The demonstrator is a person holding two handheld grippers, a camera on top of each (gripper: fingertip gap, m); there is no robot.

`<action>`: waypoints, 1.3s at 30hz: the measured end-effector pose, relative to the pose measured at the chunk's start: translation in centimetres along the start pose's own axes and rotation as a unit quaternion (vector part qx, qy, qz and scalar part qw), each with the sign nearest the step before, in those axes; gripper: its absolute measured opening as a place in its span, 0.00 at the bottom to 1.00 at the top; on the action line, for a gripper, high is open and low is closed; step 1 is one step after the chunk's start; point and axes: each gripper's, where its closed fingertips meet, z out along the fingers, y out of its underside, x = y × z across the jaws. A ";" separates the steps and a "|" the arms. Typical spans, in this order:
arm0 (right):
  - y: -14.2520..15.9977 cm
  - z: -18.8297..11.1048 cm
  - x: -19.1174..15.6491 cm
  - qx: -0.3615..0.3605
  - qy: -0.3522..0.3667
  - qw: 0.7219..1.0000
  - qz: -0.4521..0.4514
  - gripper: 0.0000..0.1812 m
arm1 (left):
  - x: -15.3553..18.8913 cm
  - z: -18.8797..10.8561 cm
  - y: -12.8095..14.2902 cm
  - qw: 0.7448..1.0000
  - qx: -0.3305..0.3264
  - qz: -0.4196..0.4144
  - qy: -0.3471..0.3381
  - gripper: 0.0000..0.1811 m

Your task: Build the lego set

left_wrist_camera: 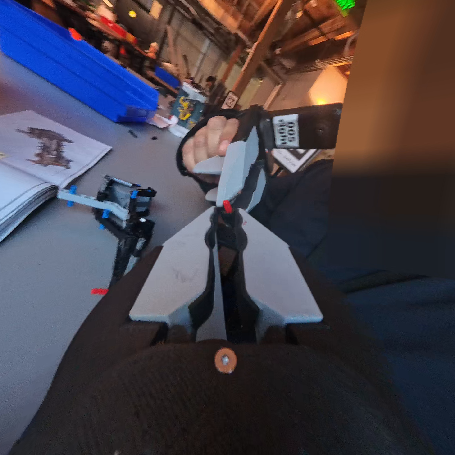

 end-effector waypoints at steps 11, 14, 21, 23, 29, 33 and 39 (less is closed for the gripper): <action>0.6 -0.2 0.6 0.019 -0.013 0.999 0.034 0.07 | -0.7 -0.9 -0.4 0.997 0.026 -0.051 0.042 0.02; 0.8 -0.2 0.7 0.018 -0.016 0.999 0.040 0.07 | -1.1 -1.1 -0.5 0.998 0.023 -0.048 0.023 0.00; 1.5 0.2 0.8 -0.016 -0.010 1.000 0.022 0.07 | -1.4 -0.4 -0.1 0.998 0.014 -0.061 0.020 0.04; 1.6 0.2 0.9 -0.024 -0.005 1.000 0.013 0.07 | -1.7 -0.4 -0.1 0.998 0.017 -0.058 0.012 0.03; 1.7 0.5 0.4 -0.017 -0.027 0.999 0.034 0.07 | -1.8 -0.4 0.5 0.998 0.005 -0.063 0.011 0.03; 1.5 0.5 0.2 -0.013 -0.036 0.999 0.028 0.07 | -1.5 -0.4 0.6 0.997 -0.003 -0.067 0.023 0.03; 1.0 0.3 0.5 0.009 -0.028 1.000 0.010 0.07 | -1.1 -0.5 0.2 0.995 0.003 -0.083 0.047 0.03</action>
